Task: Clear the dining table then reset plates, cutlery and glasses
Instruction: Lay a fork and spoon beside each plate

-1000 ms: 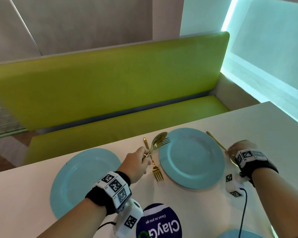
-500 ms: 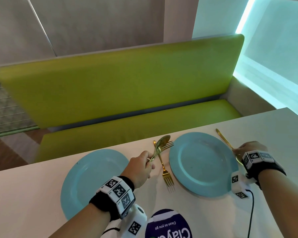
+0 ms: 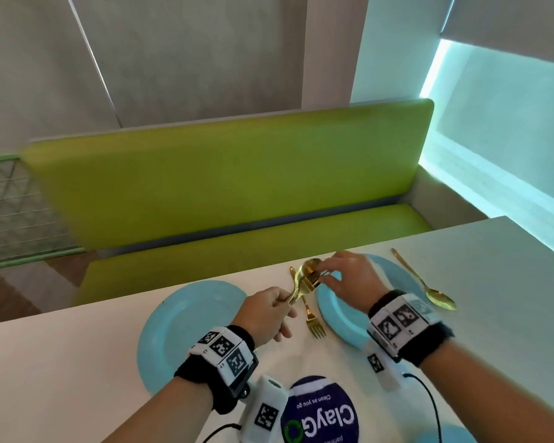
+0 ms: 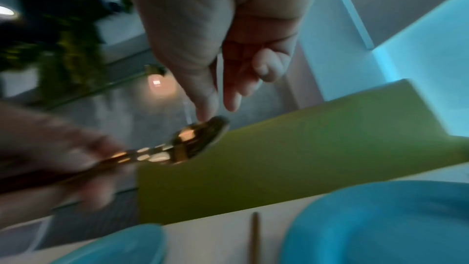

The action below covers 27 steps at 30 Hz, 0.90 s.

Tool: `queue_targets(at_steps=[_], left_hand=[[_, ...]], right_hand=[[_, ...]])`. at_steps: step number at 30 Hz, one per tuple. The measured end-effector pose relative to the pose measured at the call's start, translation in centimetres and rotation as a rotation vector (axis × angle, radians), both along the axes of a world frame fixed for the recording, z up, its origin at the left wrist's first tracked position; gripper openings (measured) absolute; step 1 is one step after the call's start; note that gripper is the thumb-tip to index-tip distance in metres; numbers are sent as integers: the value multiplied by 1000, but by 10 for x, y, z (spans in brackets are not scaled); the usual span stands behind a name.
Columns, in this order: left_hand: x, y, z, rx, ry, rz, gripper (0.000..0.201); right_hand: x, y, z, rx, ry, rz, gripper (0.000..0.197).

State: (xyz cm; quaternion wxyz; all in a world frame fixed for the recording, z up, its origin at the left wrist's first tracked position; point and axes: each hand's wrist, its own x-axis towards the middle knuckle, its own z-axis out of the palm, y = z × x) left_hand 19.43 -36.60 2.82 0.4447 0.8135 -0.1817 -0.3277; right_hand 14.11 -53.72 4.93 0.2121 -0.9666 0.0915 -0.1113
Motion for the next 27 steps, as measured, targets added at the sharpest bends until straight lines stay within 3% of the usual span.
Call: queue_targets(at_steps=[2,3,7,12,17,22,27], left_hand=[[-5,12,8,7,-3,-46,22],[-8,22,14,23,-23,-68,21],[-19,61,27,62,-30,-62,11],[-29,122,41,138,-49,-125,33],[-41,174,56,220,-113,-225,37],[-44,222,66,328,-225,-302,37],[-21,276,74,388,-254,-167,37]], right_hand=[[-1,40,2,-148,-47,198,14],[-2,60,5,-203,52,261,17],[-11,102,7,-339,281,272,28],[-25,165,18,-348,353,344,29],[-35,217,30,-338,327,360,24],[-40,255,41,-434,348,303,25],[-33,258,44,-335,323,29,26]])
